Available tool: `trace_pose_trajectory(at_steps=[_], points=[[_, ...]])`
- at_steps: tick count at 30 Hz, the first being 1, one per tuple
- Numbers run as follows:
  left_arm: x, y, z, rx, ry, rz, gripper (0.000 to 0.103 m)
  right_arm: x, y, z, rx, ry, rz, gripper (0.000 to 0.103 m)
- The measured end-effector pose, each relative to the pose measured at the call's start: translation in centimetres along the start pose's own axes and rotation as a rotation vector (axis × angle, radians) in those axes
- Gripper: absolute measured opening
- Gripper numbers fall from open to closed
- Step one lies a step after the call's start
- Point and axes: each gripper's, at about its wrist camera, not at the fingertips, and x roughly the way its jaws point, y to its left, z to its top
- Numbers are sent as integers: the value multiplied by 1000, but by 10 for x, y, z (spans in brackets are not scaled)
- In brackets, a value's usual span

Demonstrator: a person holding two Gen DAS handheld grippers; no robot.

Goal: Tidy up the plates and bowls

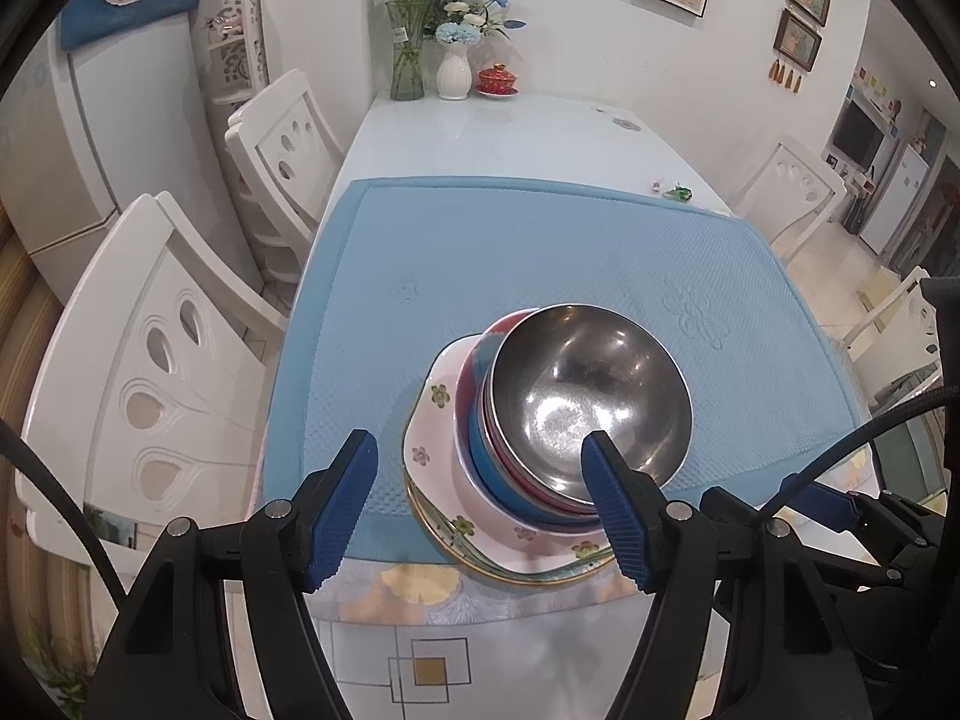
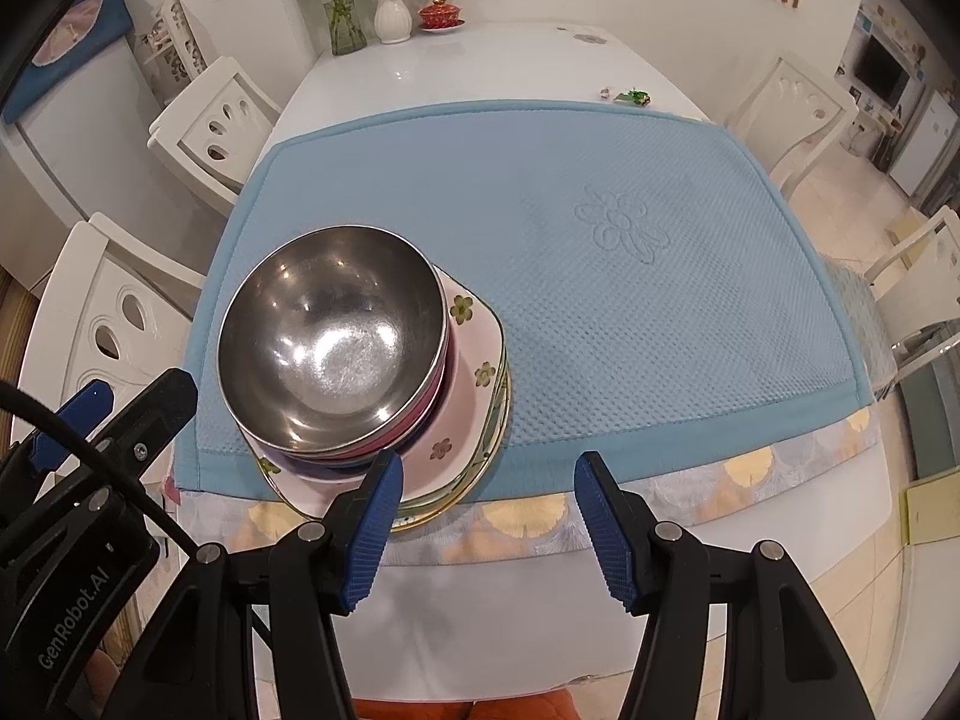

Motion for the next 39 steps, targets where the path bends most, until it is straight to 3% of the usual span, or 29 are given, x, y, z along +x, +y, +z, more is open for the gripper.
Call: trace_pose_trajectory(at_steps=[8,18,29,39], points=[[7,6,7,3,-3,-2,69,4,-2,7,25,-3,8,57],[10,16,28,-5,-42,-40,69,-14,5,17,32,-88,6,57],[12,0,37,27,-47,-73,69,-23,-1,16,23,-117,-12,57],[-7,-17,29,-8,-85,40,69,-37,-19,24,-69,-203,16,57]])
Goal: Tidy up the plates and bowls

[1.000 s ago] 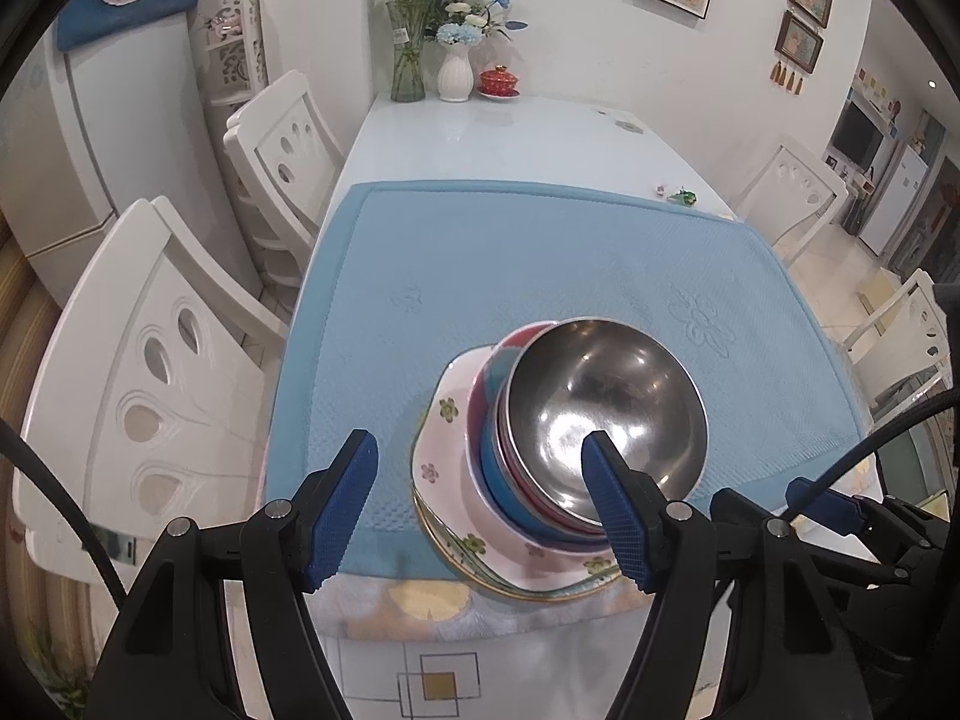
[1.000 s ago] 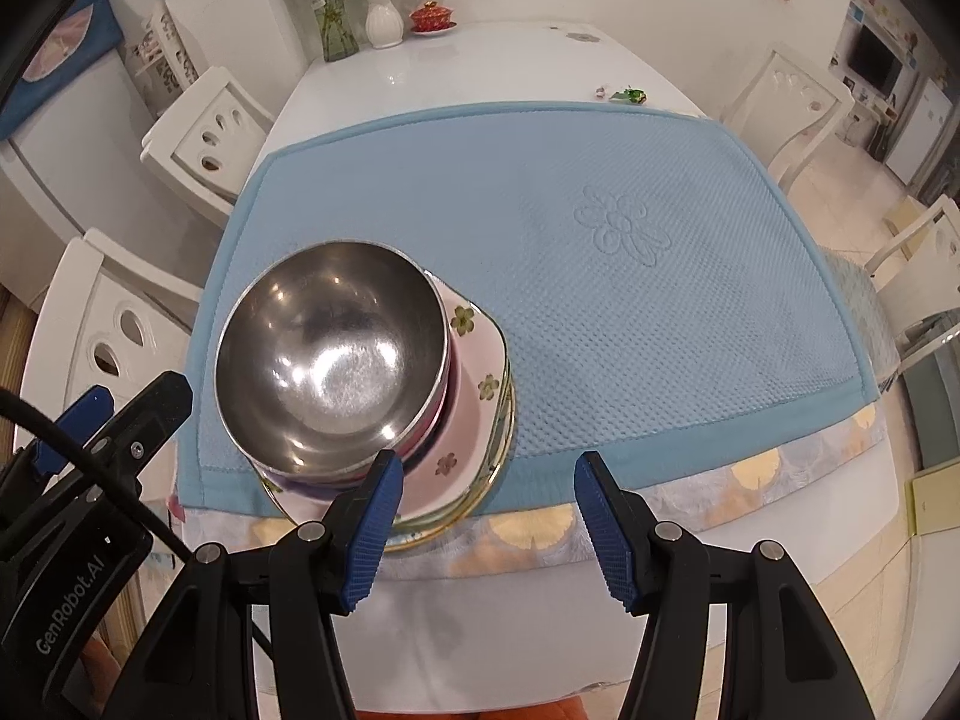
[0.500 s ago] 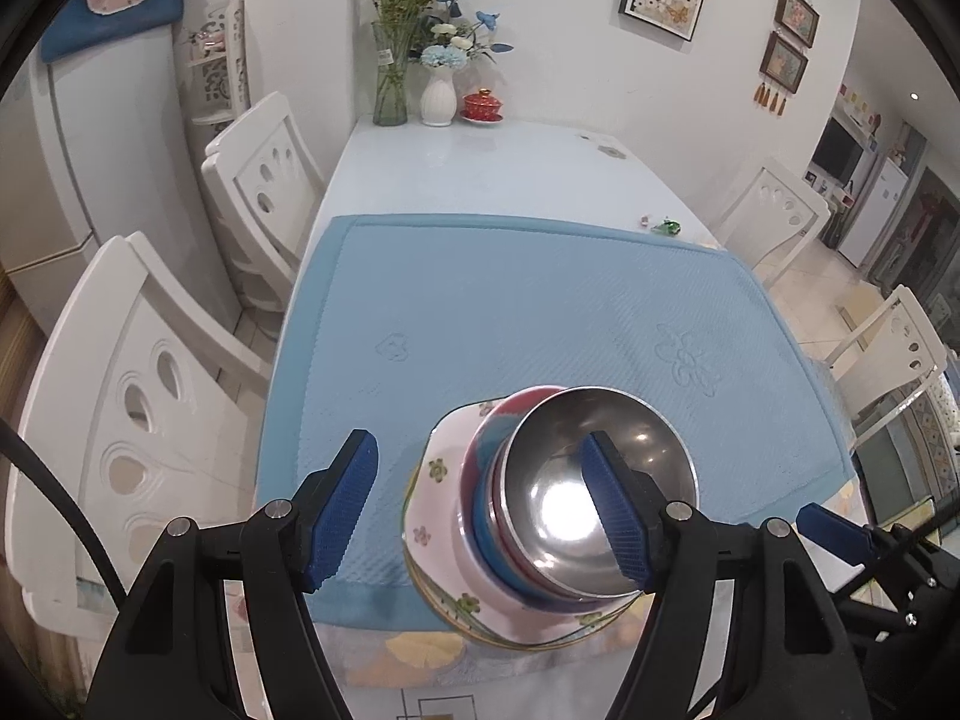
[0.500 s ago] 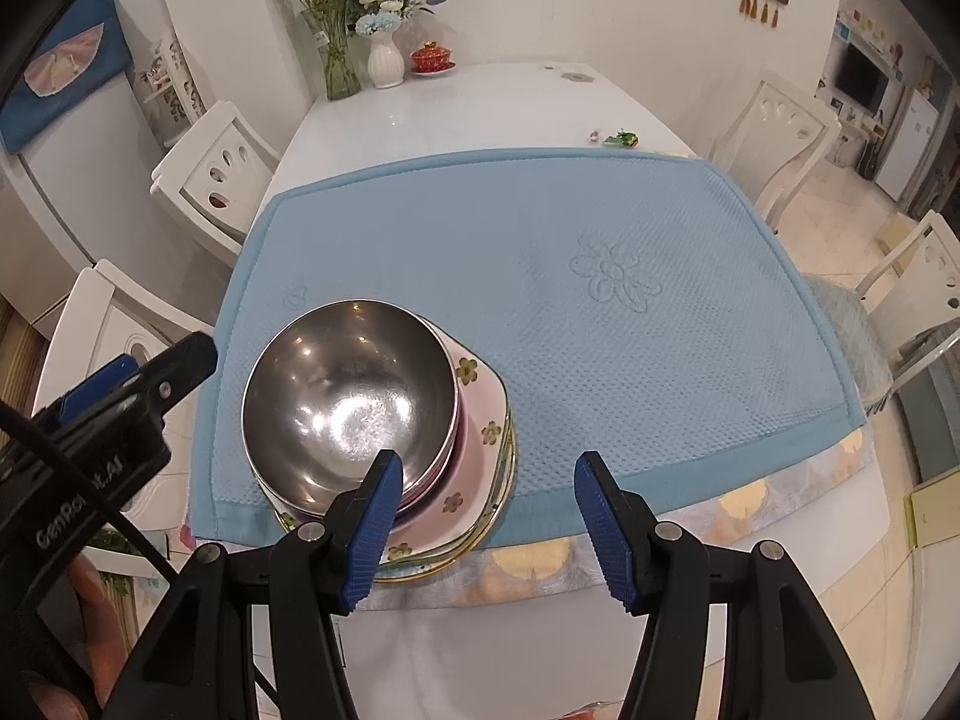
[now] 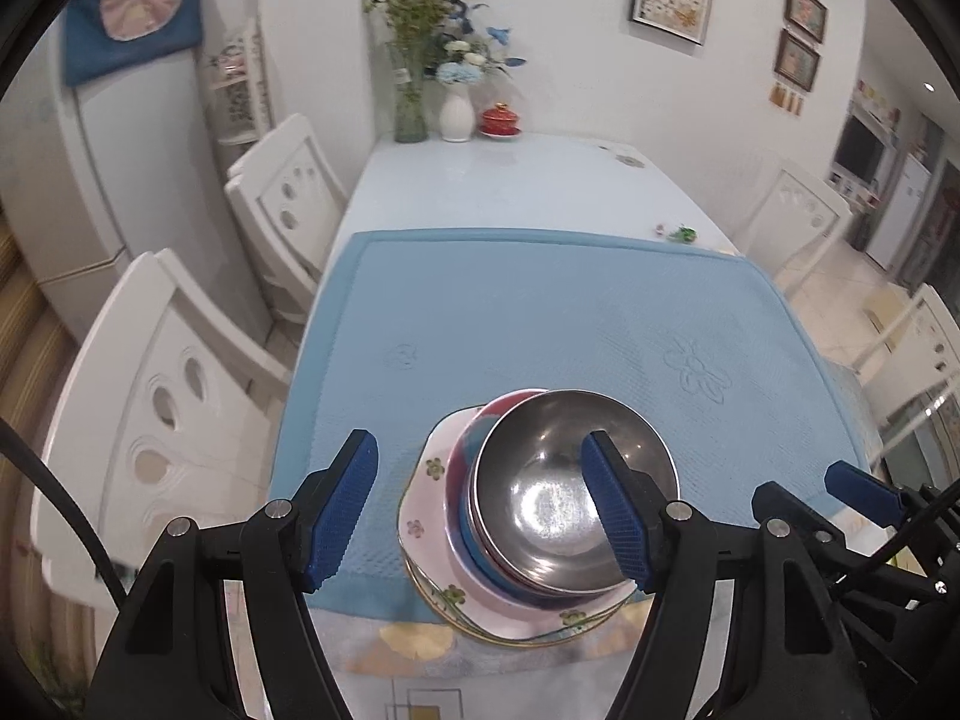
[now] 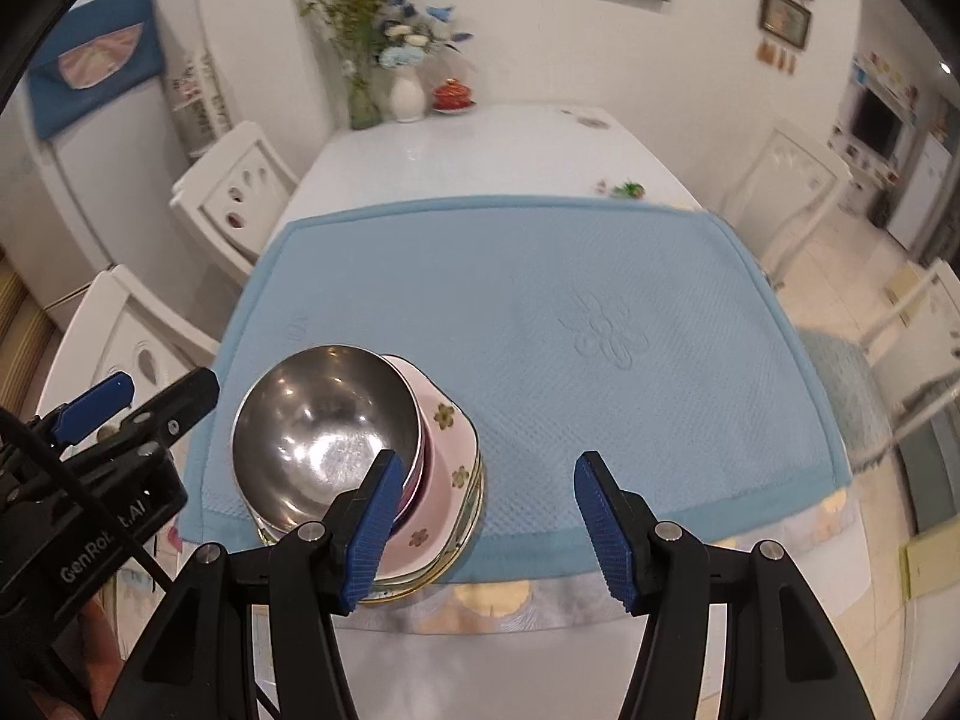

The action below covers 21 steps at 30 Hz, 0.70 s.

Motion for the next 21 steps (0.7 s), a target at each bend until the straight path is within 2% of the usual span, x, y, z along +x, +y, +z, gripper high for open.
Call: trace_pose_trajectory(at_steps=[11,16,21], points=[[-14,-34,-13,-115,25,110,69,-11,-27,-13,-228,-50,-5,58],[-16,-45,-19,-176,34,145,69,-11,-41,-22,-278,-51,23,58],[-23,-43,-32,-225,70,168,69,2,-53,-26,-254,11,104,58]])
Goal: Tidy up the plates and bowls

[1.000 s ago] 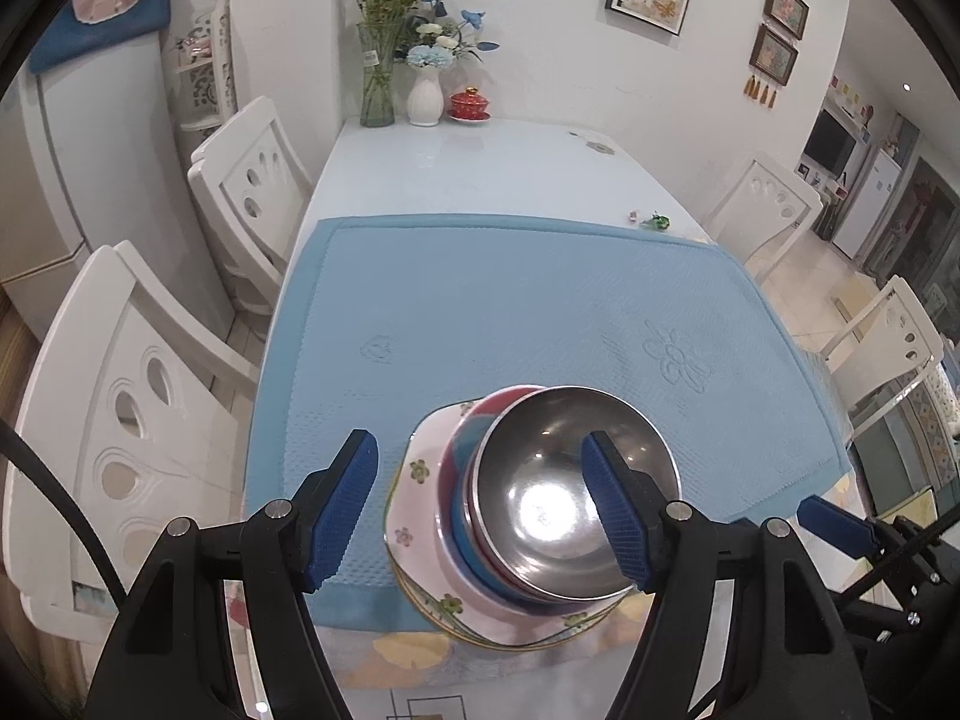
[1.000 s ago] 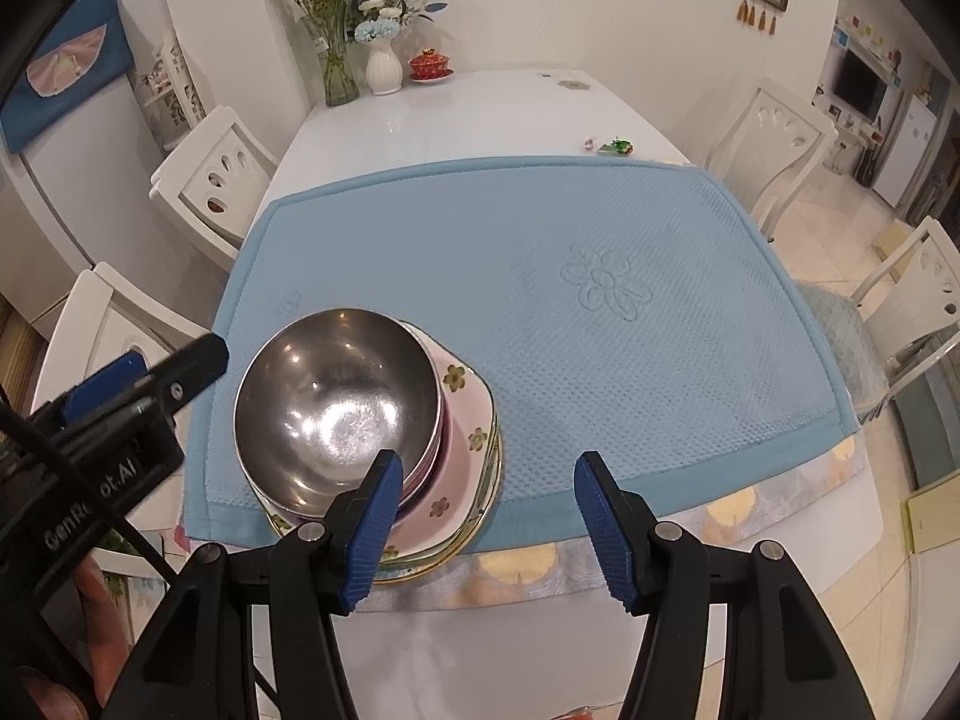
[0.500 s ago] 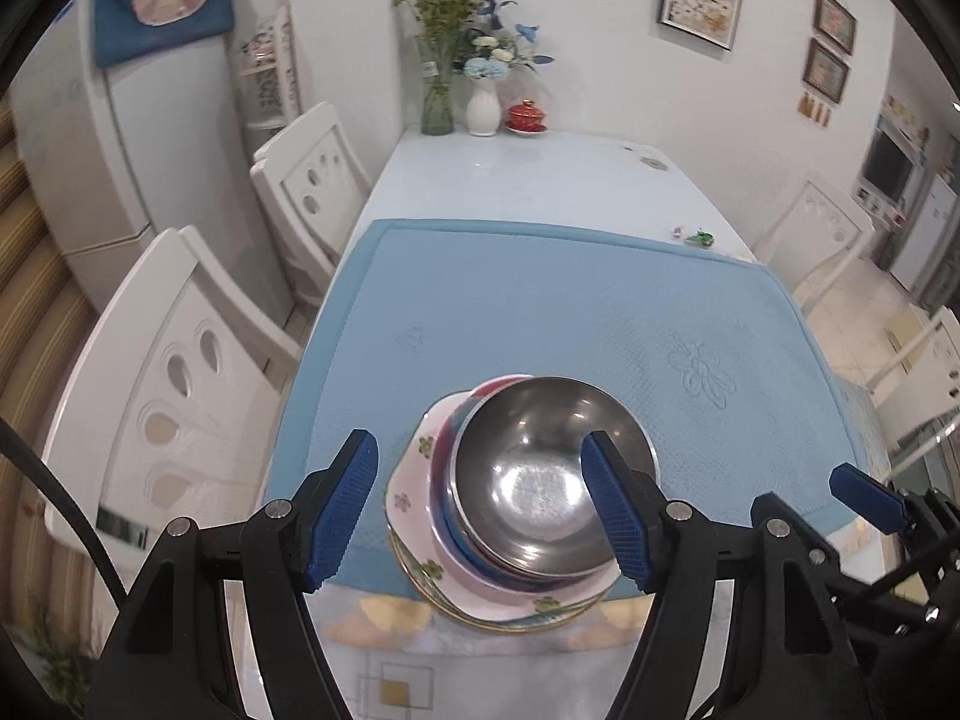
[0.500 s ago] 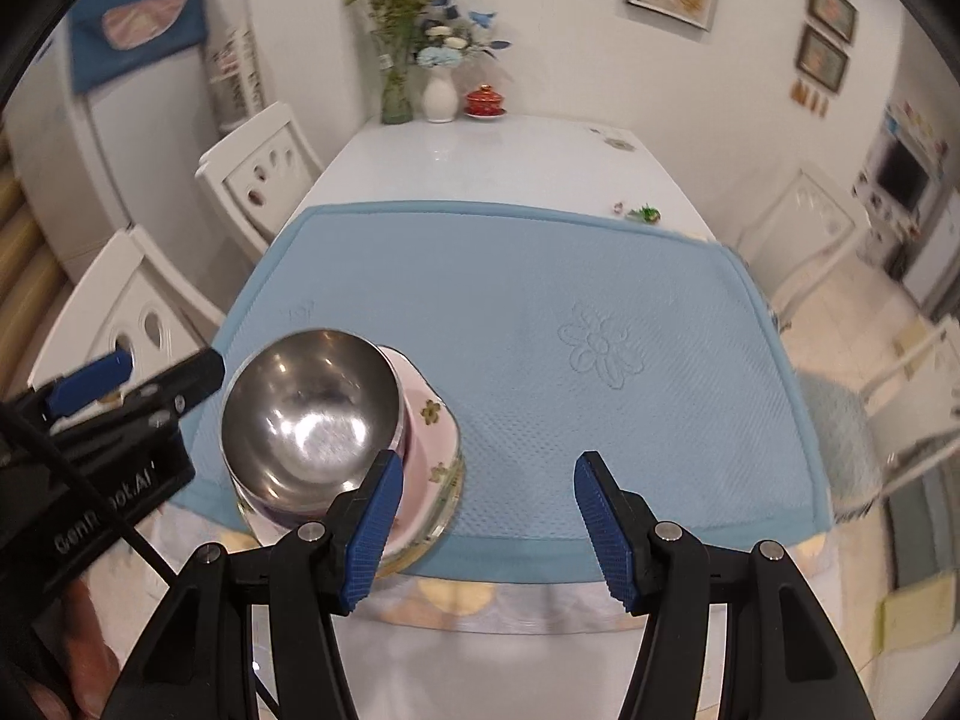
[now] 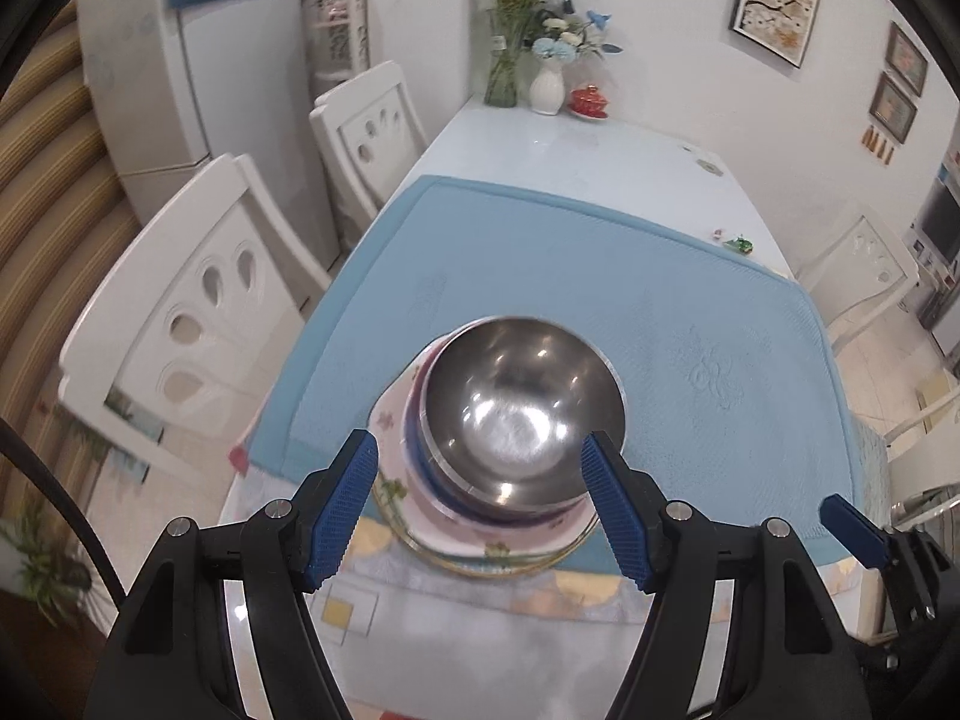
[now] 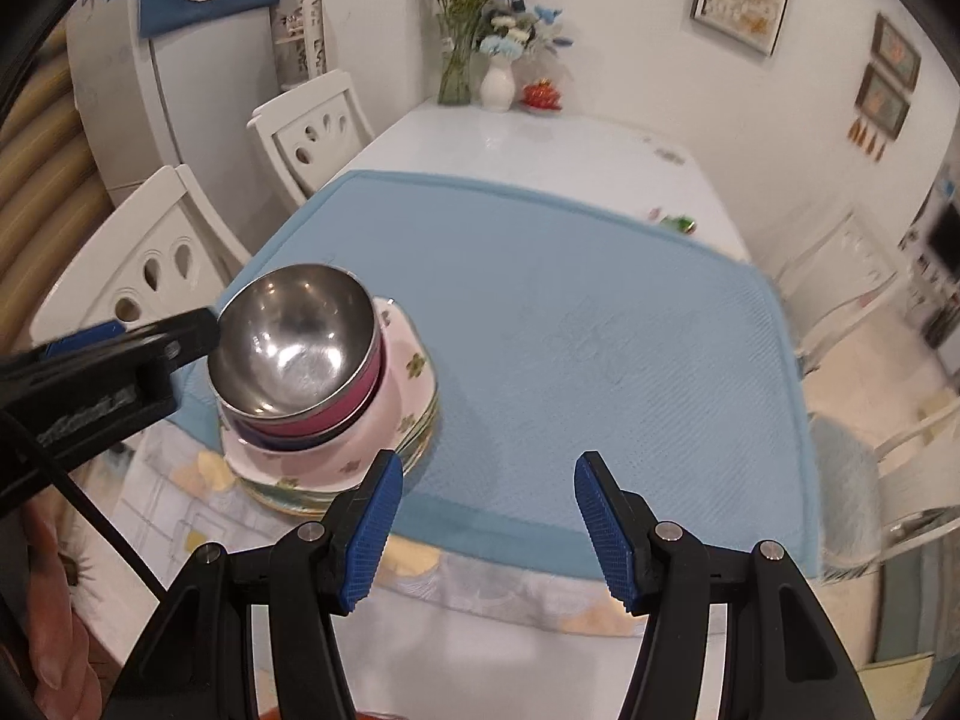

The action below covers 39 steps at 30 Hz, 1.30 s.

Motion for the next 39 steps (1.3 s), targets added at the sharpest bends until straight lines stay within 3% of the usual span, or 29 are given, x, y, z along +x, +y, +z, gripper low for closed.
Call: trace_pose_trajectory(at_steps=[3,10,21,28,39], points=[[-4,13,-5,-6,0,26,69,8,-4,0,41,27,40,58],[11,39,-2,-35,31,-62,69,27,-2,9,118,88,70,58],[35,53,17,48,59,-138,70,45,29,30,174,143,84,58],[38,60,35,103,0,-102,70,46,45,41,177,119,55,58],[41,67,46,138,-26,-95,70,48,64,46,169,108,38,58]])
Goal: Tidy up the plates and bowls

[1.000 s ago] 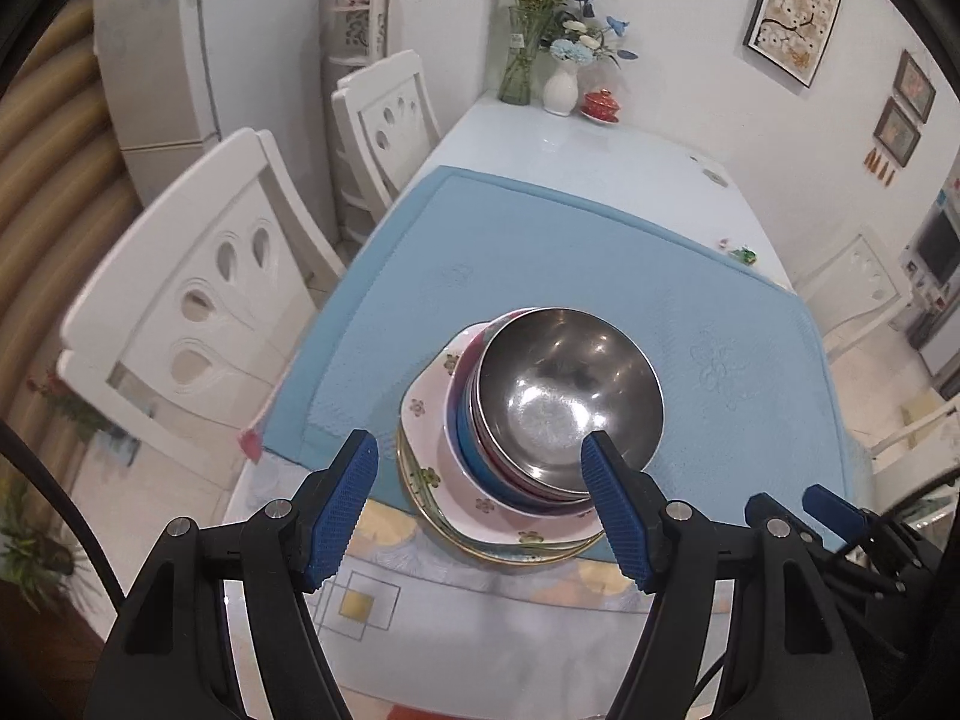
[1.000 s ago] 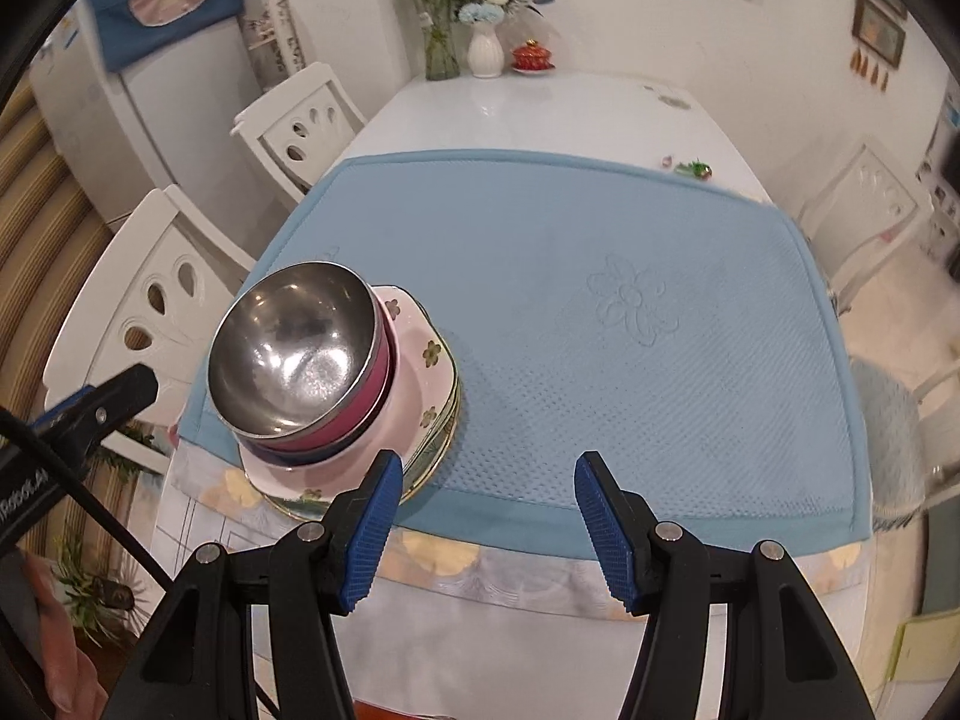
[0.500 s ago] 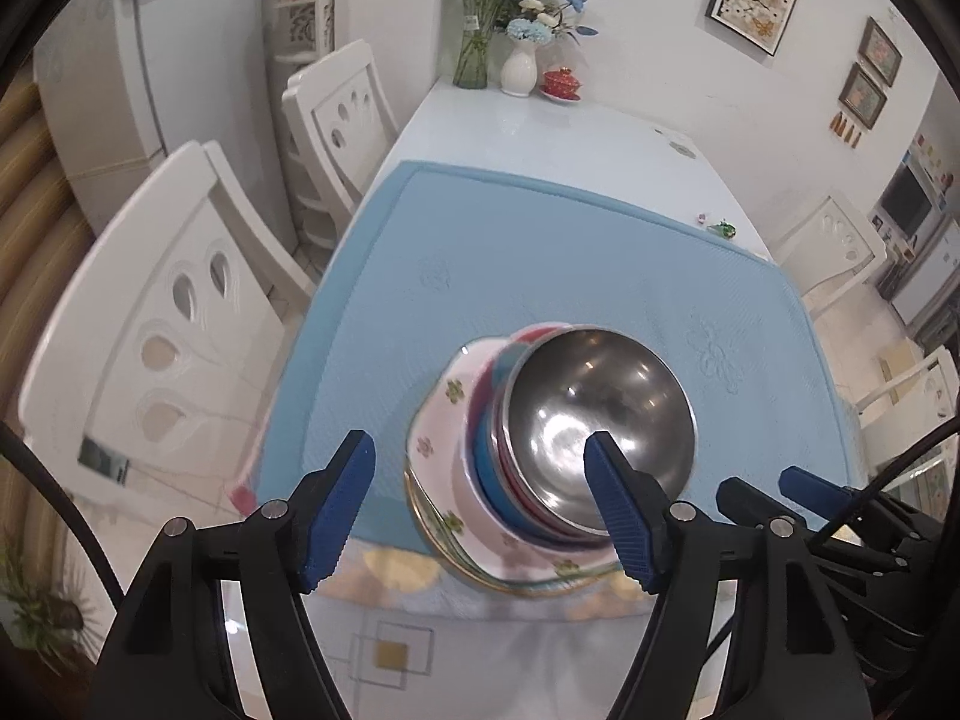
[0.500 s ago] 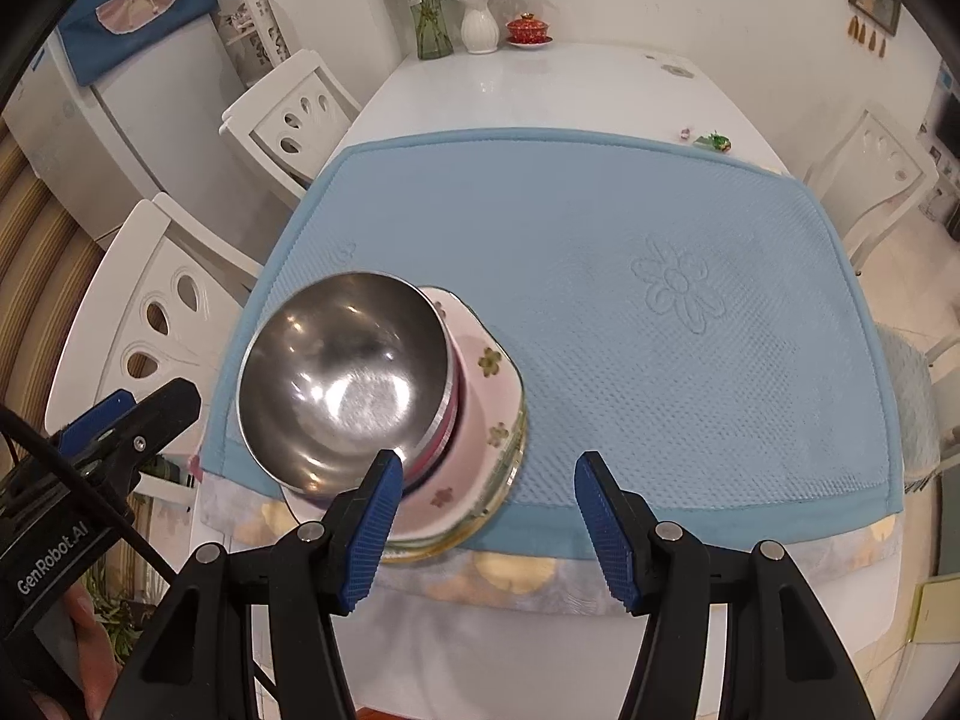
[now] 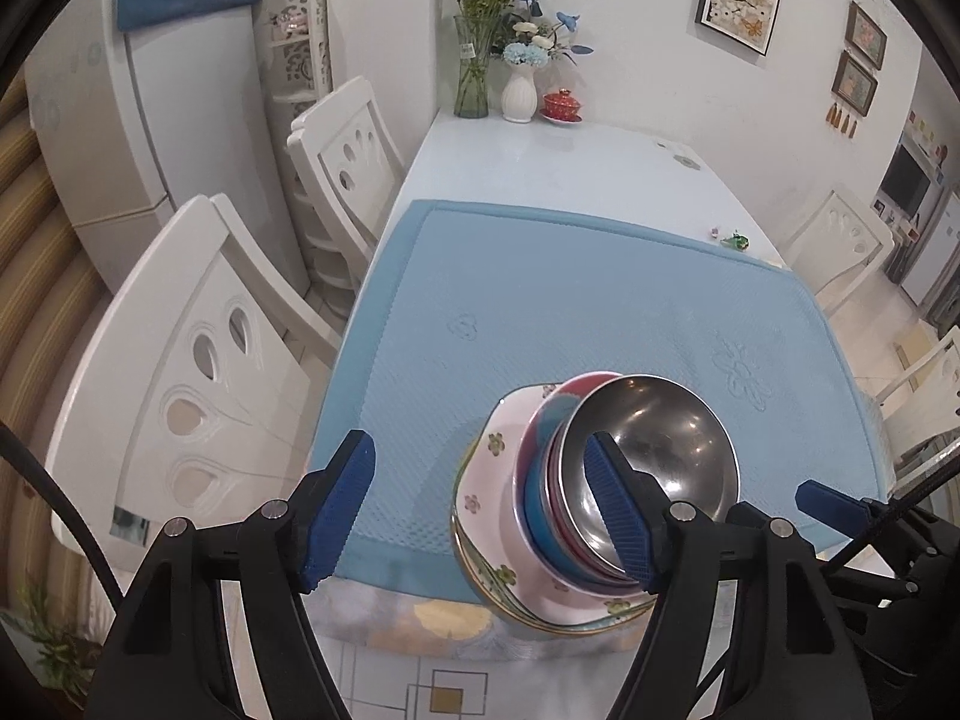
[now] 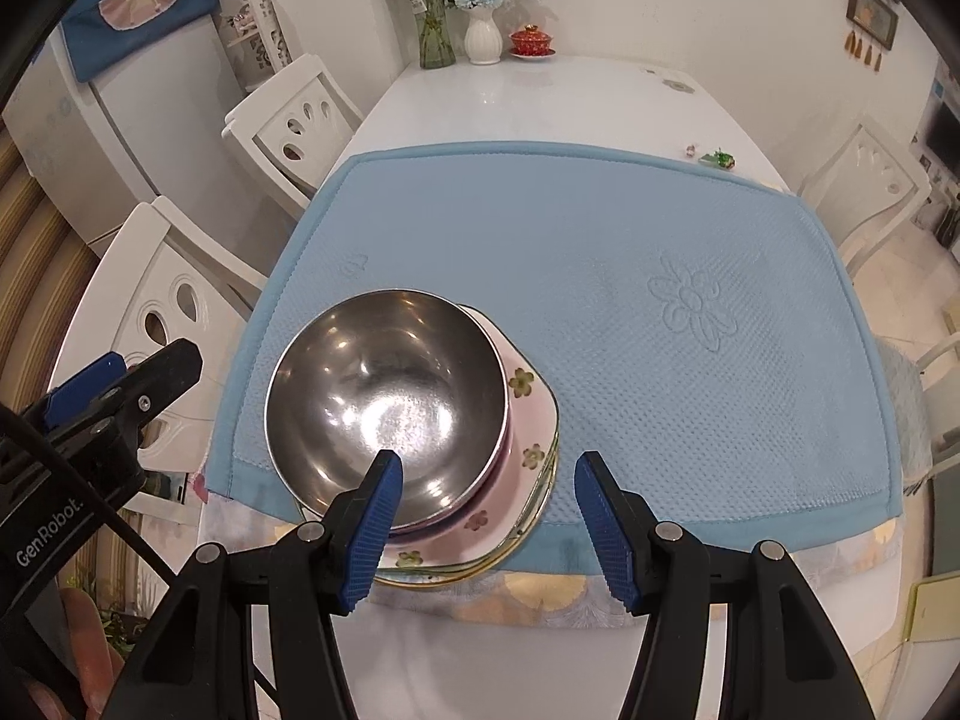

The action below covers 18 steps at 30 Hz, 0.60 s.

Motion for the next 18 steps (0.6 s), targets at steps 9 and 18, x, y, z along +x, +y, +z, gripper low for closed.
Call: trace_pose_trajectory(at_steps=[9,18], points=[[1,-3,4,29,-17,30,71,4,5,2,0,5,-10,58],[4,-6,7,56,-17,30,71,8,2,4,24,6,-8,58]])
